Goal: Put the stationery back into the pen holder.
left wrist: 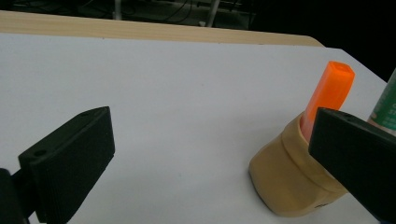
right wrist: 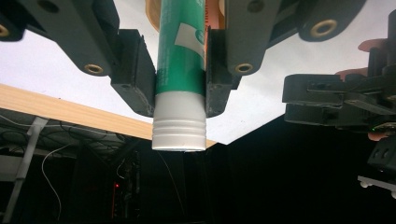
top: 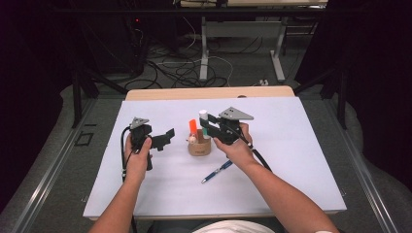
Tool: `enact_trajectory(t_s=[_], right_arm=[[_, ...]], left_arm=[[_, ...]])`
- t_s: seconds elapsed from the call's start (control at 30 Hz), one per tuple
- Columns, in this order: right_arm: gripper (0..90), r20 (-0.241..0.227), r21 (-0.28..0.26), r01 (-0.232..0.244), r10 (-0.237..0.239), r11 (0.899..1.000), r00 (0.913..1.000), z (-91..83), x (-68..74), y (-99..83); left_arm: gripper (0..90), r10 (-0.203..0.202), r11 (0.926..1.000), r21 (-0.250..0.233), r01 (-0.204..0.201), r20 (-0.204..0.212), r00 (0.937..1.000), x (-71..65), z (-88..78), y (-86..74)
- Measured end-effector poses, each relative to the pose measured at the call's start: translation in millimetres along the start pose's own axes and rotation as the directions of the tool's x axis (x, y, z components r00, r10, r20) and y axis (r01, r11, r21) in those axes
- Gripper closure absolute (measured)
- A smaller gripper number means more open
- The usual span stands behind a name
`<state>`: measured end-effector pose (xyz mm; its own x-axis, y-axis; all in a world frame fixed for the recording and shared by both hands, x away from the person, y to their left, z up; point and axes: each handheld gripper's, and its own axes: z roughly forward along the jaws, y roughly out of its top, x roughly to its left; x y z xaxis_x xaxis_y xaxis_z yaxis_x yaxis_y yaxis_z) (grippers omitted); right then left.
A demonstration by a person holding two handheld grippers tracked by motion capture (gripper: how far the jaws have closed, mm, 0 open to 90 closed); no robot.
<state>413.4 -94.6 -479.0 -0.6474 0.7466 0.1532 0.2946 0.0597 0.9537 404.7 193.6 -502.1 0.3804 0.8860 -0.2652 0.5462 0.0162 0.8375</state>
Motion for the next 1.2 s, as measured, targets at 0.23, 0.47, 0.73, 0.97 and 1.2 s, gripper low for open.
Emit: enact_trajectory(t_s=[0.23, 0.47, 0.73, 0.97, 1.2], right_arm=[[65.4, 0.011, -0.016, 0.011, -0.011, 1.0, 0.9999, 9.2, 1.1, -6.0], [65.3, 0.018, 0.001, 0.022, -0.022, 1.0, 0.9996, 17.9, 0.6, -12.8], [65.2, 0.03, 0.049, 0.02, -0.022, 0.999, 0.9993, 25.1, -2.2, -23.6], [65.2, 0.016, 0.033, 0.045, -0.046, 0.998, 0.9988, 30.7, -1.4, -30.9], [65.0, 0.015, 0.071, 0.022, -0.023, 0.997, 0.9996, 31.4, -1.5, -35.0]], left_arm=[[0.2, -0.003, 1.0, 0.0, 0.003, -0.002, 1.0, 1.0, 0.2, -0.1], [0.2, -0.001, 1.0, 0.002, 0.001, -0.001, 1.0, 0.8, 0.2, -0.2], [0.2, -0.008, 1.0, 0.001, 0.008, 0.0, 1.0, 2.2, 0.1, -0.2], [0.2, -0.008, 1.0, 0.001, 0.008, 0.001, 1.0, 2.0, 0.1, -0.2], [0.2, -0.006, 1.0, 0.004, 0.006, -0.001, 1.0, 1.6, 0.4, -0.3]])
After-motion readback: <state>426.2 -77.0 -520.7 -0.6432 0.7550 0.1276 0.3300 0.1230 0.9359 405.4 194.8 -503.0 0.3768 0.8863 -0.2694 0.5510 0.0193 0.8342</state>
